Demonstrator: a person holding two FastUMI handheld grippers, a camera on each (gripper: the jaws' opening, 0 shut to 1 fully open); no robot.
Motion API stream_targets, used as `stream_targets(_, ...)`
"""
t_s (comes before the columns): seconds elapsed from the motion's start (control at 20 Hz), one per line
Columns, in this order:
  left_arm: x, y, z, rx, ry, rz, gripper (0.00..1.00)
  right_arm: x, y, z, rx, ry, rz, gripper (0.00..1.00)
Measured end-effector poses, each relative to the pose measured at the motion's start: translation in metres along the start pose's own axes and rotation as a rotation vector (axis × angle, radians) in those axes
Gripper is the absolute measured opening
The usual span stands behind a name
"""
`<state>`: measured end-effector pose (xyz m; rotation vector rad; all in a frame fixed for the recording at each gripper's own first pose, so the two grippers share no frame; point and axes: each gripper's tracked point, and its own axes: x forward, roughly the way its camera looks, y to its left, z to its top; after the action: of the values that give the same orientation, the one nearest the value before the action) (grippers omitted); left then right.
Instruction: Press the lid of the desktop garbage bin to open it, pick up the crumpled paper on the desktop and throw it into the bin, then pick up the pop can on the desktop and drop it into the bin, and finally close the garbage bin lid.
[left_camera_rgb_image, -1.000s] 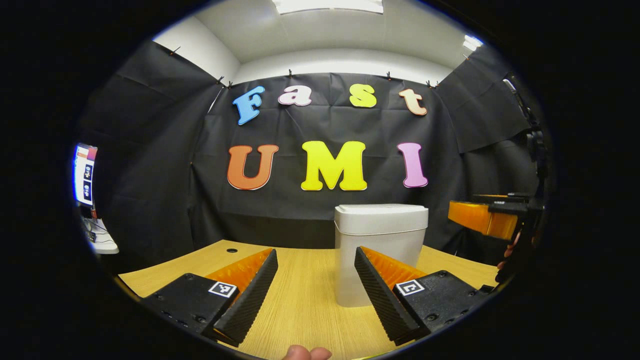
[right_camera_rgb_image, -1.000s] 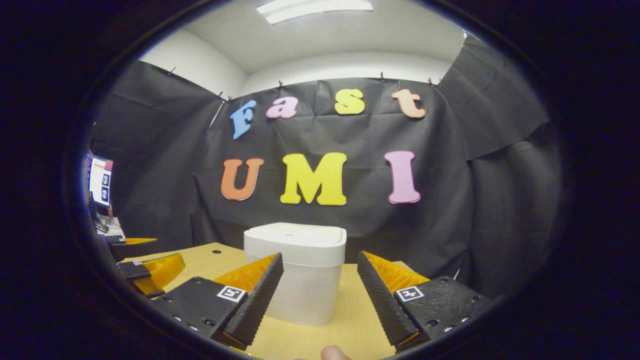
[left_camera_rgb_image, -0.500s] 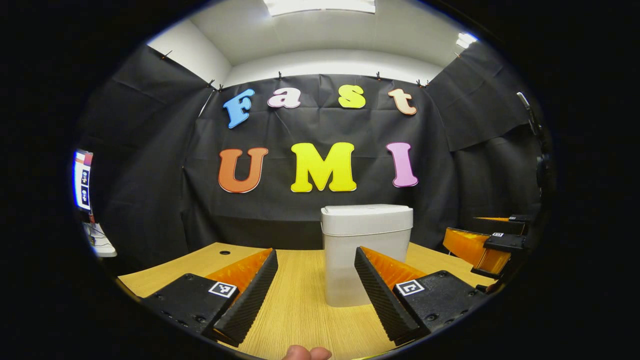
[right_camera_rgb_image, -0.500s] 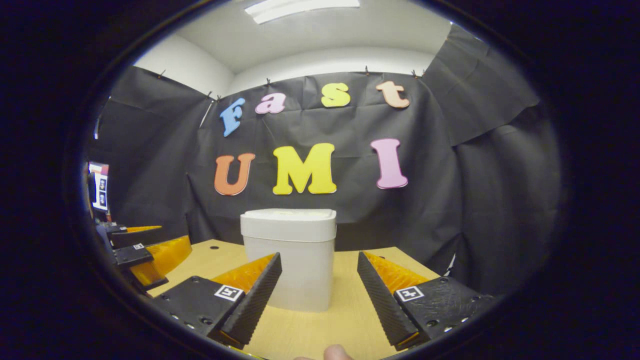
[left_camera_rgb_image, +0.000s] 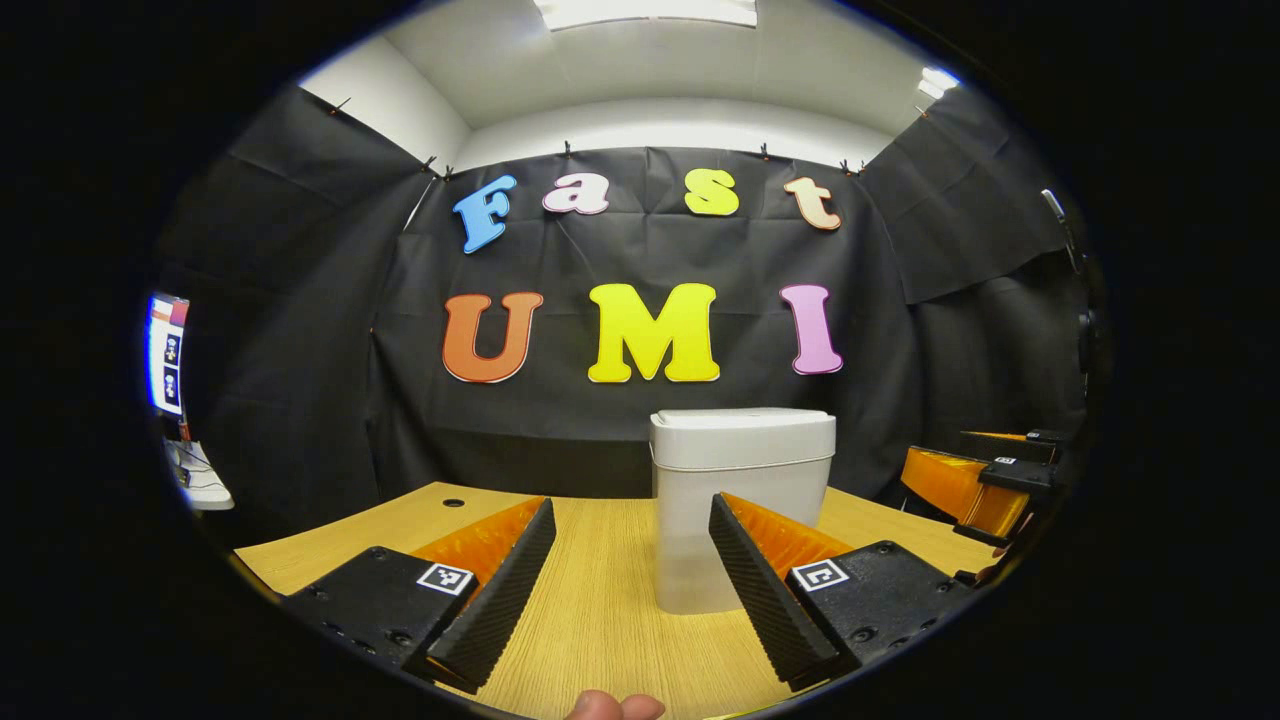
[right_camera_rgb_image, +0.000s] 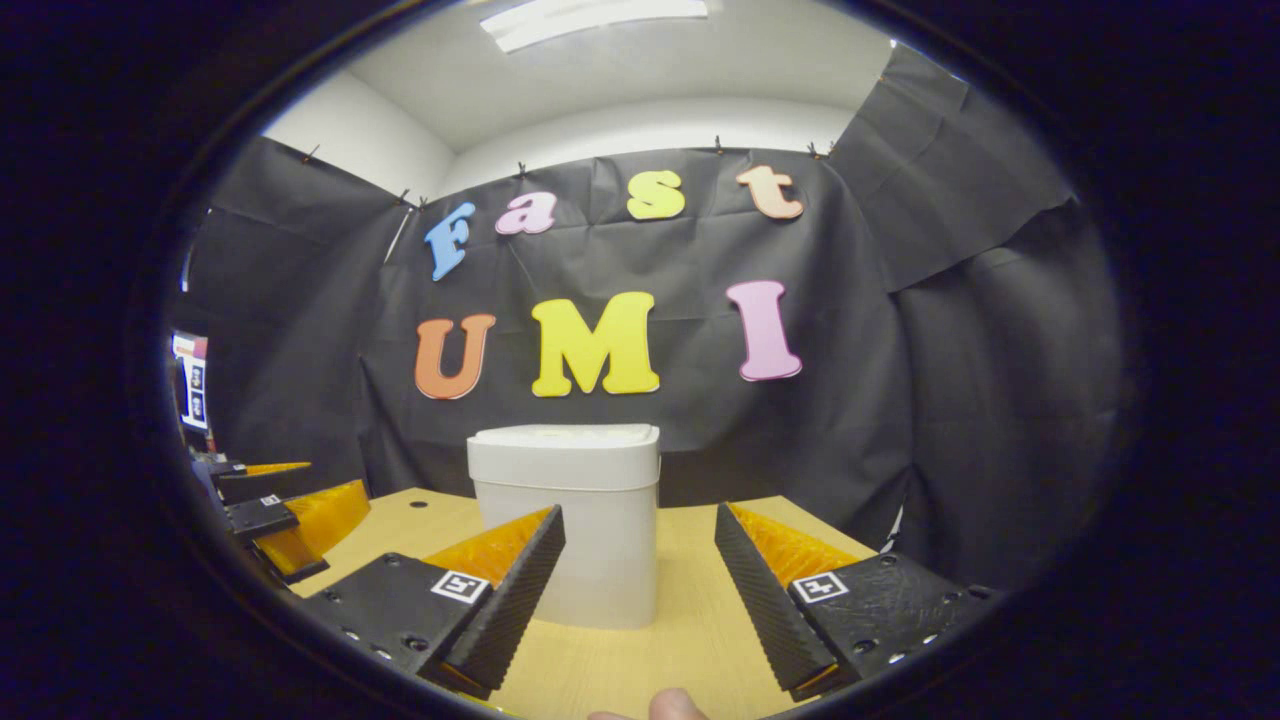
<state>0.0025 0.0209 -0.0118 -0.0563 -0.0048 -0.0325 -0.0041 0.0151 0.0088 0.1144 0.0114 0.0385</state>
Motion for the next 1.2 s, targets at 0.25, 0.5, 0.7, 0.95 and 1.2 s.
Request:
stream_targets(0.25, 0.001, -0.001, 0.000, 0.008, -0.002, -0.001, 0.99, 0.000, 0.002, -0.003, -0.003, 0.010, 0.007, 0.94)
stream_targets(0.5, 0.000, -0.001, 0.001, 0.012, -0.005, -0.001, 0.99, -0.003, 0.002, 0.001, -0.002, 0.003, 0.009, 0.94)
stream_targets(0.7, 0.000, 0.001, 0.002, 0.020, -0.006, 0.002, 0.99, -0.006, 0.005, 0.002, -0.007, -0.004, 0.015, 0.94)
stream_targets(0.95, 0.000, 0.000, 0.002, 0.017, -0.005, 0.000, 0.99, -0.007, 0.005, 0.003, -0.003, -0.005, 0.015, 0.94)
stream_targets(1.2, 0.000, 0.000, 0.000, 0.016, -0.003, -0.001, 0.99, -0.008, 0.012, 0.006, -0.015, -0.016, 0.031, 0.94)
